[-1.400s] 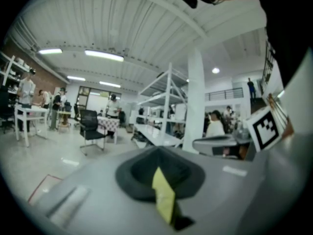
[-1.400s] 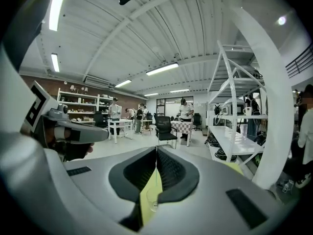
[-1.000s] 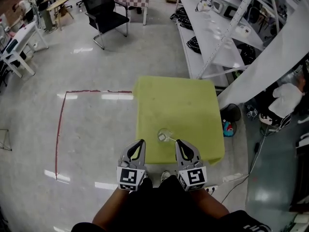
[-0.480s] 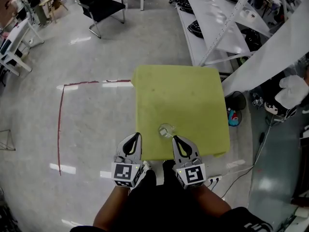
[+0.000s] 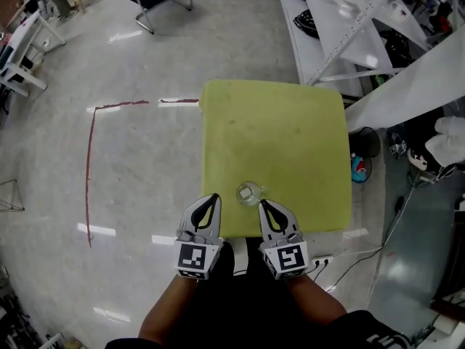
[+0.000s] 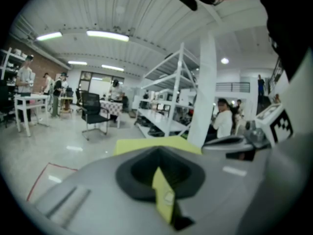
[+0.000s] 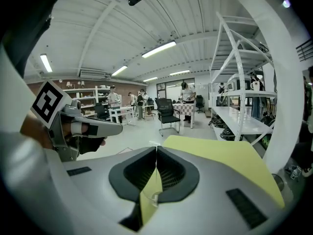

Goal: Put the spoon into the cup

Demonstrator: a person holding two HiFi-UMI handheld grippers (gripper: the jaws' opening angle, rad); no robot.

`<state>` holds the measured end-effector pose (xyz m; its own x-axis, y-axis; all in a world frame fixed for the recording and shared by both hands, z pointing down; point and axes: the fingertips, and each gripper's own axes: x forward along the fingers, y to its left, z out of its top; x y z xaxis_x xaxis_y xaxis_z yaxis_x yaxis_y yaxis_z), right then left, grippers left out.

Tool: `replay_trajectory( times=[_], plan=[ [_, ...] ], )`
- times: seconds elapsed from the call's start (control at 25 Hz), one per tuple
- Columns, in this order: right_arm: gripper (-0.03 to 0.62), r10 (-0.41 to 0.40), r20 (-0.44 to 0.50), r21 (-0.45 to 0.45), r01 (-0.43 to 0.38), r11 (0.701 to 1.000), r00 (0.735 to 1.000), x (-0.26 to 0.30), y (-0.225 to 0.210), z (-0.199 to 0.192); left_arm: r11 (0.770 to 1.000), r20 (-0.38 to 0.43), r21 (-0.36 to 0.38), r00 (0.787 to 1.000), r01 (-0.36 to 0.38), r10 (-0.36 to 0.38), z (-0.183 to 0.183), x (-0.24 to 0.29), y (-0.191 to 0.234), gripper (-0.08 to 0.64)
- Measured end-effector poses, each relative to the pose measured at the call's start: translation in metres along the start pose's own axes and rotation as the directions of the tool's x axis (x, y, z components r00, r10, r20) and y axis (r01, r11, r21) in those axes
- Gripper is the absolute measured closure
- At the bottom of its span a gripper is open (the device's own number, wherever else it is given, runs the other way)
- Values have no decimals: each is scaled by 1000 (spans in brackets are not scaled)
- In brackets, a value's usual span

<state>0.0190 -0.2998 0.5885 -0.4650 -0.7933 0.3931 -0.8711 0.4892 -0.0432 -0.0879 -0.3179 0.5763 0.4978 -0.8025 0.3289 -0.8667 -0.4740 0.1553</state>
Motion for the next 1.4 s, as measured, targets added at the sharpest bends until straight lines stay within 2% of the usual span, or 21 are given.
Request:
replay_trajectory(
  times=[0.12, 0.36, 0.6, 0.64, 0.68, 0.72, 0.8, 1.12, 1.4],
  plan=[
    [581, 12, -20, 16, -11, 1000, 1000, 5, -4, -11, 1000, -28, 20, 1000, 2, -2, -9, 6, -7, 554],
    [580, 36, -48, 41, -34, 999, 998, 13, -4, -31, 1000, -55, -4, 998, -4, 3, -27, 12, -10, 554],
    [580, 60, -83, 41, -57, 998, 995, 27, 0, -44, 1000, -74, 2, 997, -18, 18, -33, 16, -3, 554],
    [576, 68, -86, 43, -65, 997, 994, 28, 0, -45, 1000, -75, 0, 997, -20, 20, -33, 17, -3, 554],
    [541, 71, -87, 46, -68, 997, 994, 28, 0, -45, 1000, -77, -2, 997, -20, 20, -34, 18, -3, 554],
    [488, 70, -89, 48, -66, 997, 994, 28, -1, -45, 1000, -80, -2, 997, -19, 18, -34, 18, -4, 554],
    [483, 59, -88, 49, -55, 997, 994, 27, -1, -44, 1000, -83, -2, 996, -15, 15, -35, 16, -2, 554],
    [483, 43, -78, 39, -41, 998, 996, 23, -6, -40, 1000, -68, 2, 998, -11, 11, -31, 16, -2, 554],
    [515, 25, 7, 1, -25, 1000, 1000, 19, -11, -3, 1000, -27, 7, 1000, -11, 11, -10, 17, -3, 554]
  ],
)
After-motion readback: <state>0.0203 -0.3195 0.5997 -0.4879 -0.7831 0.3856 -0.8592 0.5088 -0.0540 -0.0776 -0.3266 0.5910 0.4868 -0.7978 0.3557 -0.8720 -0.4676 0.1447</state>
